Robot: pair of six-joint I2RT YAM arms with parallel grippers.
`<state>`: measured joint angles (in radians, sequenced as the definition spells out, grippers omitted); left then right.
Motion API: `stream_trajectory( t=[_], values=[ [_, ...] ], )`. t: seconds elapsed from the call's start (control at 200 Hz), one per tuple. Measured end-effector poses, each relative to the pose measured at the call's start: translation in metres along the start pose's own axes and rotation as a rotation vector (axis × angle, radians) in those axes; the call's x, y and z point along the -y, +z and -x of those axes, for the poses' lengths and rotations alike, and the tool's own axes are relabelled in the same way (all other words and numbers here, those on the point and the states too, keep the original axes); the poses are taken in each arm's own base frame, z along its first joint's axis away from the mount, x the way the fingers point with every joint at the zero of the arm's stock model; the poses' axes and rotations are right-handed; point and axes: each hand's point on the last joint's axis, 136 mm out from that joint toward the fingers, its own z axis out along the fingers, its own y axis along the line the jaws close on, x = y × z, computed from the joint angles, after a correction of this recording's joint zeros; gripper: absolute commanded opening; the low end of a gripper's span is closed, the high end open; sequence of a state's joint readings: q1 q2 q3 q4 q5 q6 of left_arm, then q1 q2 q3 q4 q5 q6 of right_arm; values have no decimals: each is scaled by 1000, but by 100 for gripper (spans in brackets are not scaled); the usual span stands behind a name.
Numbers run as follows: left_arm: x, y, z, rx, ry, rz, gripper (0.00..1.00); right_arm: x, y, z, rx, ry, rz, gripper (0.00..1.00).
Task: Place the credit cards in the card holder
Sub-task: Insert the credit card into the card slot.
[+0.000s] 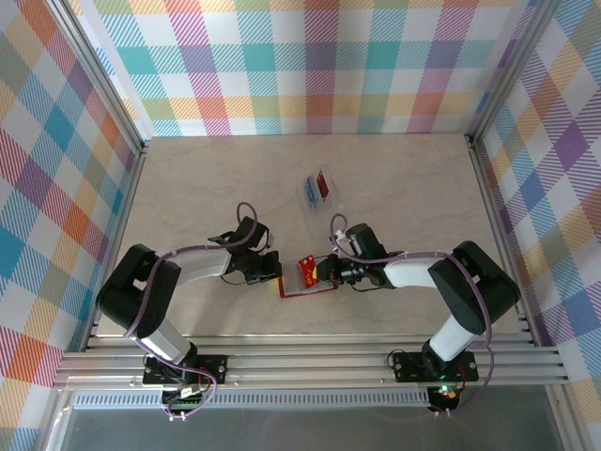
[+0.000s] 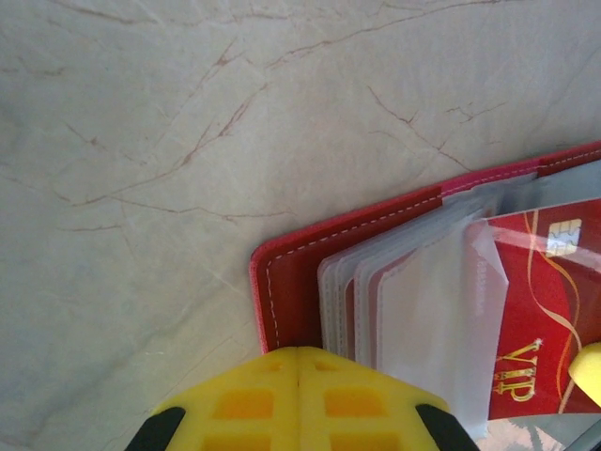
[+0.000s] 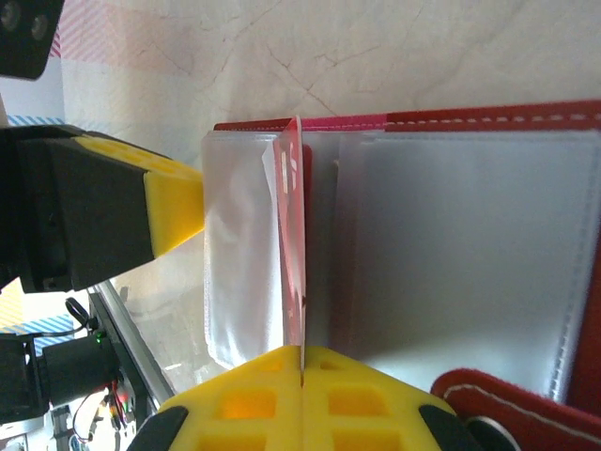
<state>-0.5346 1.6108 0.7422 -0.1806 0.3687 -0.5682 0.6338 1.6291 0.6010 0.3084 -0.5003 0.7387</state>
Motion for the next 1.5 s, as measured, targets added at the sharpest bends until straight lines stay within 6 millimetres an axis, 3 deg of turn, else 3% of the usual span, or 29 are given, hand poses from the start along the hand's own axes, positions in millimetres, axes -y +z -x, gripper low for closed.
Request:
stream_trajectory(
  t=[0.745,1.005,1.5],
  values=[
    [0,-2,1,11,-11,7,1,-9,4,-3,-5,6,33,0],
    [-1,-1,1,10,-11,8,1,-2,2,-16,-29,30,32,0],
    [-1,0,1,7,-13,8,0,2,11,-13,-29,71,46,0]
  ],
)
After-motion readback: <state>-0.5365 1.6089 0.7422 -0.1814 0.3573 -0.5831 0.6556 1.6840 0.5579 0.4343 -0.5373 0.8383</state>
